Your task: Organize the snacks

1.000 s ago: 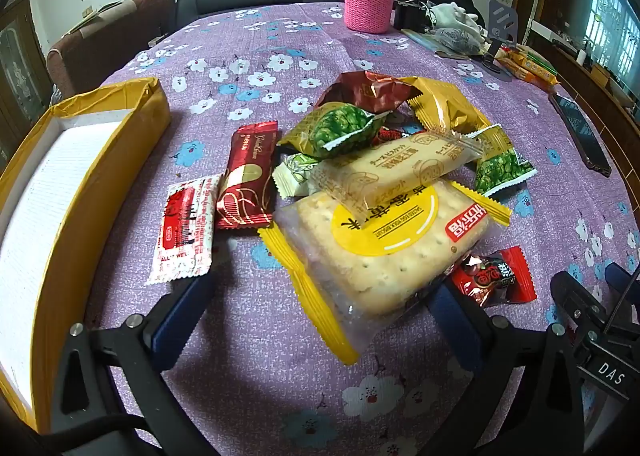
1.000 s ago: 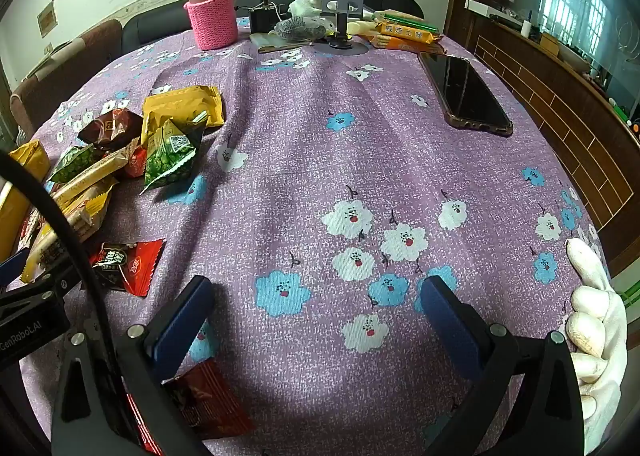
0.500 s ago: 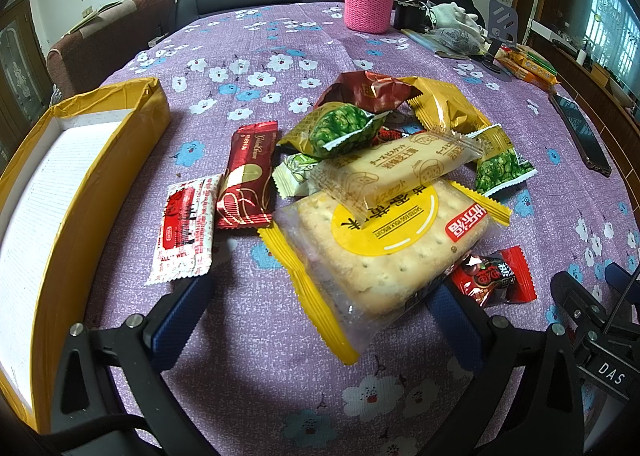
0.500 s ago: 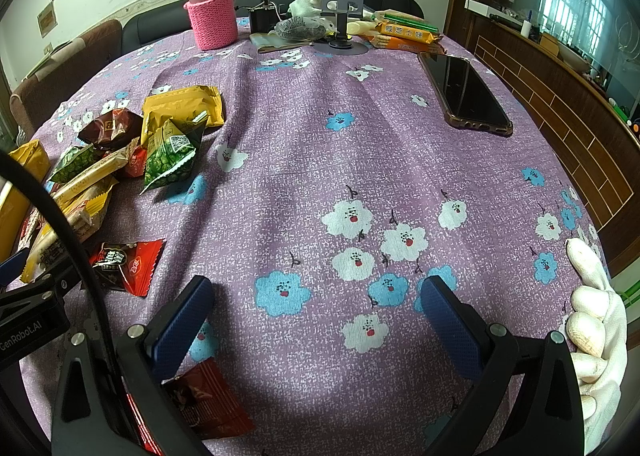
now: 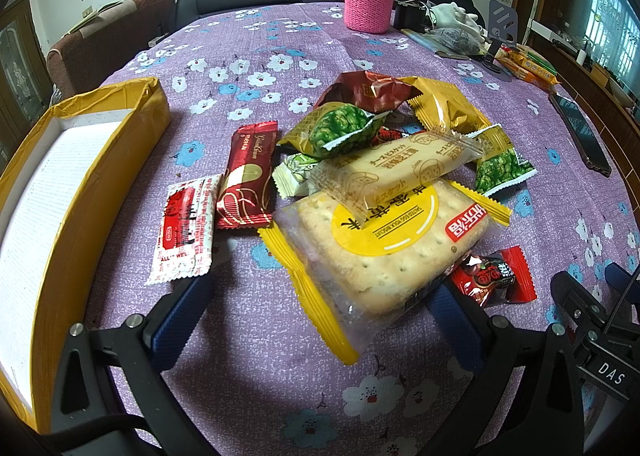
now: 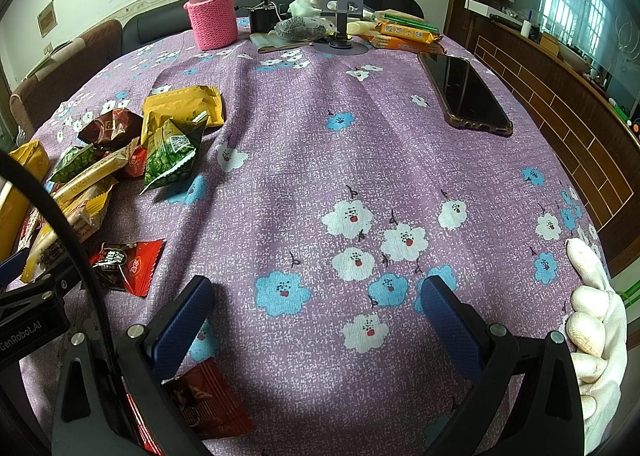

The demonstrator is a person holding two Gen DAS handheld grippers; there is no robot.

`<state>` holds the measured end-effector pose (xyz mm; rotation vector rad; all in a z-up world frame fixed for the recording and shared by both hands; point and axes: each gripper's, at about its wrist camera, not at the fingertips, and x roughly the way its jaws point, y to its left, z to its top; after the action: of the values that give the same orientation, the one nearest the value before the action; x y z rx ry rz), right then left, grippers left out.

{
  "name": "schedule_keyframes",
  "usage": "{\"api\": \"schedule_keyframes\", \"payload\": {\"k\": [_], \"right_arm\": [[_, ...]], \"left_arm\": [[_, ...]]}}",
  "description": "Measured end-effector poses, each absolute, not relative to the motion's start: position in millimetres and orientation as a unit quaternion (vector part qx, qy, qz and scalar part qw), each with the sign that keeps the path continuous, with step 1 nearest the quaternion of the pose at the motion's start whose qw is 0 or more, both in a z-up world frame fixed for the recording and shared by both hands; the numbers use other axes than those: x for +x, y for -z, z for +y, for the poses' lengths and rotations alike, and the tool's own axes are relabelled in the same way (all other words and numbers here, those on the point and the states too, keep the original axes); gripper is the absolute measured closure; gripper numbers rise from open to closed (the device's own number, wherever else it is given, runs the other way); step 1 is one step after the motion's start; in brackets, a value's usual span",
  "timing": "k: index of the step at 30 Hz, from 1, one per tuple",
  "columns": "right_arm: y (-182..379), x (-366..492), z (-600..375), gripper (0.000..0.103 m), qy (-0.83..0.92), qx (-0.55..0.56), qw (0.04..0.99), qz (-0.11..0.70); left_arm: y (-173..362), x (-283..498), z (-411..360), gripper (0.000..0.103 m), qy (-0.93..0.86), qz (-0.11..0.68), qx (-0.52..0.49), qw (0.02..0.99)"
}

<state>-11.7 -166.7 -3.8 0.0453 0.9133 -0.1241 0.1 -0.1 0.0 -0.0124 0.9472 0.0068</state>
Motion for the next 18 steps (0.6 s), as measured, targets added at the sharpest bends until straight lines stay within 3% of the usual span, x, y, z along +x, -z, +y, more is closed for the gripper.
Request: {"api": "schedule_keyframes", "payload": {"k": [18], "right_arm": [[3.7, -11.5, -166.8, 0.000, 0.060, 0.023, 0.895, 0.441]], "left_arm": [[-3.6, -5.4, -3.2, 0.000, 0.050, 0.513, 0.026, 0.856]]}}
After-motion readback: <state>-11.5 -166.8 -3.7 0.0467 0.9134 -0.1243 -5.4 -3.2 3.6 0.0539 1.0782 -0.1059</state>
